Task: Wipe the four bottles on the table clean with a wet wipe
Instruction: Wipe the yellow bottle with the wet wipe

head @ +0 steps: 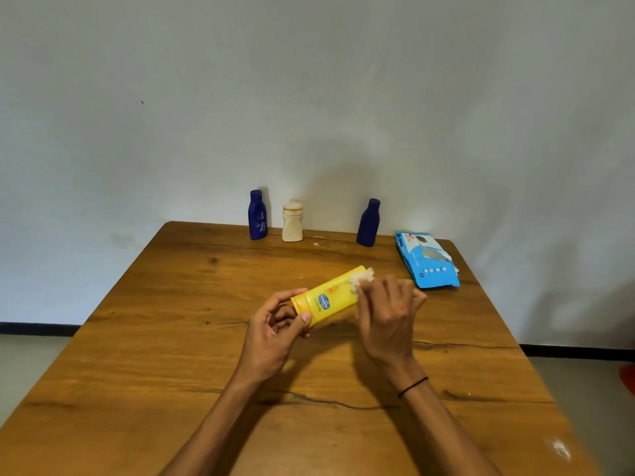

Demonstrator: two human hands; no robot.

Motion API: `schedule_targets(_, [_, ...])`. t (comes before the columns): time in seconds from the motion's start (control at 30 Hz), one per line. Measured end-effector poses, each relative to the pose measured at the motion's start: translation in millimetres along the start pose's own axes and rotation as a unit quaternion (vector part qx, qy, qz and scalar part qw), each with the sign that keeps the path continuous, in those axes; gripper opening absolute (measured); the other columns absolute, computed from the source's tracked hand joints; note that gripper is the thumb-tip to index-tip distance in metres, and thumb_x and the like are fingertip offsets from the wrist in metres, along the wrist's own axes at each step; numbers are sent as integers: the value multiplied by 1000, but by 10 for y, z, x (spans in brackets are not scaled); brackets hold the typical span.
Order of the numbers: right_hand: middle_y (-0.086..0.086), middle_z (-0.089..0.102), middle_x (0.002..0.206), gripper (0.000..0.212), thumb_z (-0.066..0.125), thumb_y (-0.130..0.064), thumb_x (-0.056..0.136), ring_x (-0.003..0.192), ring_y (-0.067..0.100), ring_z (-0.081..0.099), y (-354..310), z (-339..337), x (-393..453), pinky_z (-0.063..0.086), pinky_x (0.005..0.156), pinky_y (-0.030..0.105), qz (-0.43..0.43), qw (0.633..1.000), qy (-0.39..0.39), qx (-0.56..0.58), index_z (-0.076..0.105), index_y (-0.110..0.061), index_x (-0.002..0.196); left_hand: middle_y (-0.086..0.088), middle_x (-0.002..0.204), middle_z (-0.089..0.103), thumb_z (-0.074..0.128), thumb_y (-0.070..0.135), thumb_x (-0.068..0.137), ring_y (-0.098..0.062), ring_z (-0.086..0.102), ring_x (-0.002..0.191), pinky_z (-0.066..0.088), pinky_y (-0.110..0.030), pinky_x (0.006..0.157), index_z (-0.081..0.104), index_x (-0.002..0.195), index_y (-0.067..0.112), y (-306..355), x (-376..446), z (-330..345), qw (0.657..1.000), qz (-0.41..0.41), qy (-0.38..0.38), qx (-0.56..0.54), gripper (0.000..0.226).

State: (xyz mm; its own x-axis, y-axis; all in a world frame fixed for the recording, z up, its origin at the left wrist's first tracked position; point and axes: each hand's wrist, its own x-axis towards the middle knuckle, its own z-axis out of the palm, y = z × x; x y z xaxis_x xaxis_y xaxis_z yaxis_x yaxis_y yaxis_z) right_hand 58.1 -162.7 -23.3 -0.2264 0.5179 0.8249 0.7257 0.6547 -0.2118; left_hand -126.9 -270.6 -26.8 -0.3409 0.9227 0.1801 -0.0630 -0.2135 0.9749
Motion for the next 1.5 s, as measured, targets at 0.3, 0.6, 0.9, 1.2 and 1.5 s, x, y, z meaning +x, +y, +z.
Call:
schedule_targets(0.3, [8,61,92,7,58,-22,101,86,23,49,-304,13,-122,33,74,38,-102,993,-41,39,56,-15,100,-9,101,73,75,11,94,-33,72,89,65,-52,80,66,134,27,59,47,68,993,24,-54,99,44])
schedule_targets(0.6, [7,62,92,18,49,-31,105,87,23,52,109,2,-13,30,77,36,-83,995,-54,-9,57,-15,100,8,105,73,73,21,97,-21,72,91,63,-37,75,64,134,37,141,87,-79,979,52,-85,179,42])
schedule_targets(0.9, [-8,53,96,11,49,-30,105,91,11,44,-337,-86,59,34,79,32,65,978,-160,117,58,-24,102,18,114,64,66,30,101,4,66,102,62,-20,80,54,140,33,173,86,32,910,186,-123,350,42])
schedule_targets(1.2, [-2,50,109,28,60,-42,95,100,14,38,106,-162,93,25,77,35,-90,955,-280,25,64,-29,119,13,134,62,64,29,101,-2,63,106,62,-32,81,53,140,40,122,116,-169,845,245,-101,464,42])
schedule_targets(1.5, [6,70,113,32,53,-39,100,111,24,51,67,-146,81,31,85,40,-193,974,-105,-48,67,-15,115,10,130,61,78,51,84,-6,65,115,63,-27,86,46,150,38,222,148,-40,956,56,-89,273,75])
